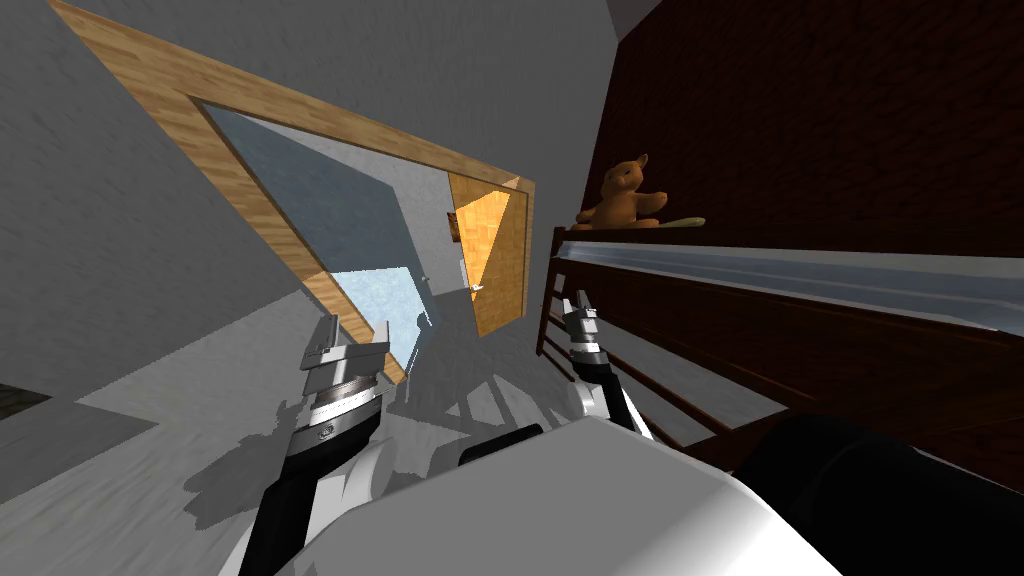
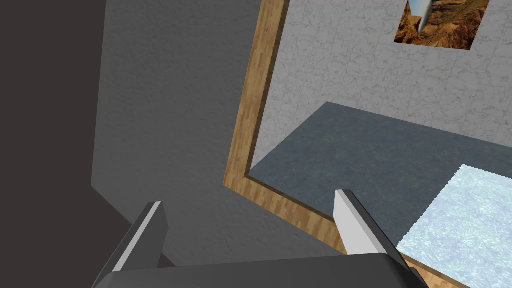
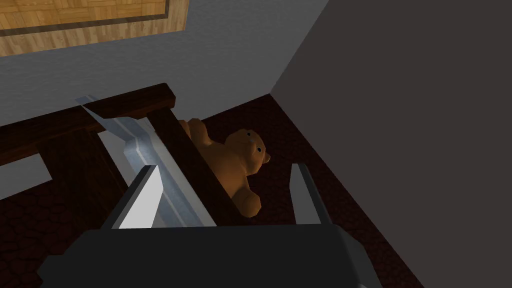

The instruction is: Push the door open

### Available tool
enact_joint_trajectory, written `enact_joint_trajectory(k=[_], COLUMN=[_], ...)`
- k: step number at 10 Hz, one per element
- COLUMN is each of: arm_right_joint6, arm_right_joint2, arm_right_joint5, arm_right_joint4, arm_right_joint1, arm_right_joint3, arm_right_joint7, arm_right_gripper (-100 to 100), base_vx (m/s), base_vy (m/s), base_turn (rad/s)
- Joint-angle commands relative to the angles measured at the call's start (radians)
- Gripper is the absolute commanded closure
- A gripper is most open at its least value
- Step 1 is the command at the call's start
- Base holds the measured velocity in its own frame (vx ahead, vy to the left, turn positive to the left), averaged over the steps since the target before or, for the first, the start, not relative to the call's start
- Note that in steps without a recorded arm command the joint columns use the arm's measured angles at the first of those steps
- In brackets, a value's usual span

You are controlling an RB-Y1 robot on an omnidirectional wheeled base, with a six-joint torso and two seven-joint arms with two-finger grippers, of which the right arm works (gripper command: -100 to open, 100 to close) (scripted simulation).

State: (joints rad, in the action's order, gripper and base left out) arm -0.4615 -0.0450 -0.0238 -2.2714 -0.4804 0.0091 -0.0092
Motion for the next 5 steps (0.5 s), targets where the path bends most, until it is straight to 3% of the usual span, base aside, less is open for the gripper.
enact_joint_trajectory(k=[1, 5], arm_right_joint6=[-0.006, -0.027], arm_right_joint2=[0.014, 0.050], arm_right_joint5=[-0.005, -0.023], arm_right_joint4=[0.030, 0.129], arm_right_joint1=[0.011, 0.049], arm_right_joint3=[0.001, 0.003], arm_right_joint7=[0.004, 0.018], arm_right_gripper=[-100, -100], base_vx=[0.035, 0.136], base_vy=[0.084, -0.019], base_turn=[0.081, 0.086])
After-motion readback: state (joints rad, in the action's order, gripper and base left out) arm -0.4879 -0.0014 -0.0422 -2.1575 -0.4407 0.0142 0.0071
